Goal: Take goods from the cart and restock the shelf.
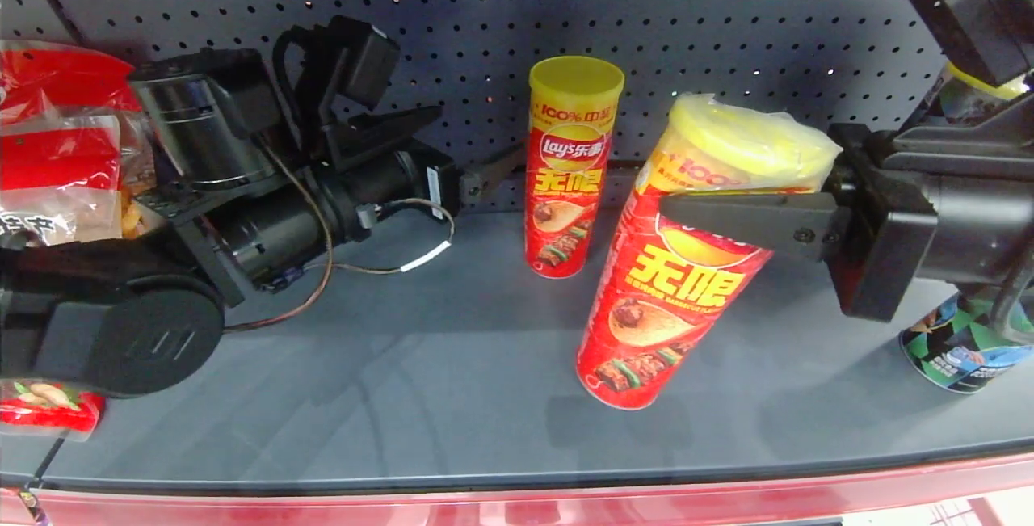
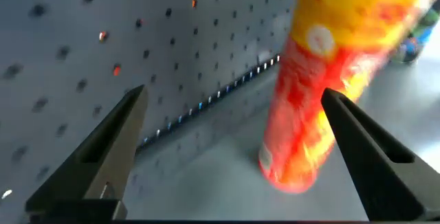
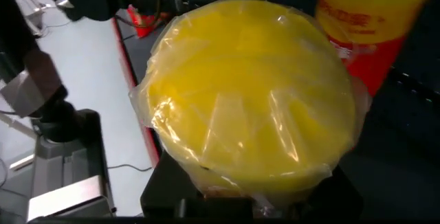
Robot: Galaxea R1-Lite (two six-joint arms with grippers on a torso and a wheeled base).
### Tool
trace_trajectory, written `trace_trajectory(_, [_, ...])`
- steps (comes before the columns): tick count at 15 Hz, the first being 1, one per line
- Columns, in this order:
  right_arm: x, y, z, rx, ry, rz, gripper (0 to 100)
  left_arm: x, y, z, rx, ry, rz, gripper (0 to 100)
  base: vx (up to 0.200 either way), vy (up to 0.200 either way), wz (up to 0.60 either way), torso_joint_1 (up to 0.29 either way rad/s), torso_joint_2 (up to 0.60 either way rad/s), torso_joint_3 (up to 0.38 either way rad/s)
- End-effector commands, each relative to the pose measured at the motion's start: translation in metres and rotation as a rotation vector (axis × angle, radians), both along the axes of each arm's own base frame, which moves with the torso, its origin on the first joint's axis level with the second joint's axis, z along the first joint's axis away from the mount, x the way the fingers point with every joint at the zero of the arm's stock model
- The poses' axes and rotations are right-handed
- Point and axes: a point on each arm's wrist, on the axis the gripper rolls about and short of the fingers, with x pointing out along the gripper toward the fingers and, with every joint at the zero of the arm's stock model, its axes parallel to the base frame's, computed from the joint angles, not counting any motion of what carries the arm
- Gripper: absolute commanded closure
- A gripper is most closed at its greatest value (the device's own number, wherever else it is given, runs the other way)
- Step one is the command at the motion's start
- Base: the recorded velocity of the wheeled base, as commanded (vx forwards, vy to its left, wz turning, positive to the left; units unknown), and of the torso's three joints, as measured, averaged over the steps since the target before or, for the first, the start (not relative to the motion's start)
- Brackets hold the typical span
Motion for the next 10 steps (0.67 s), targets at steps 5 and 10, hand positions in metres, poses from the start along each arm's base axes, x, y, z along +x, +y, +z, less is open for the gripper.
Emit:
trace_trajectory(5, [-0.003,-0.022,0.006,0.004,-0.005,-0.071,100,0.002,-0.051,-0.006,-0.074,0.056,-0.052,0,0.000,0.000,0.00,0.000,0.00,0.000])
trace_trajectory(10, [-0.005,-0.021,0.003,-0.002,0.004,-0.063,100,-0.009,-0.040,0.003,-0.088,0.043,-0.037,0,0.000,0.000,0.00,0.000,0.00,0.000])
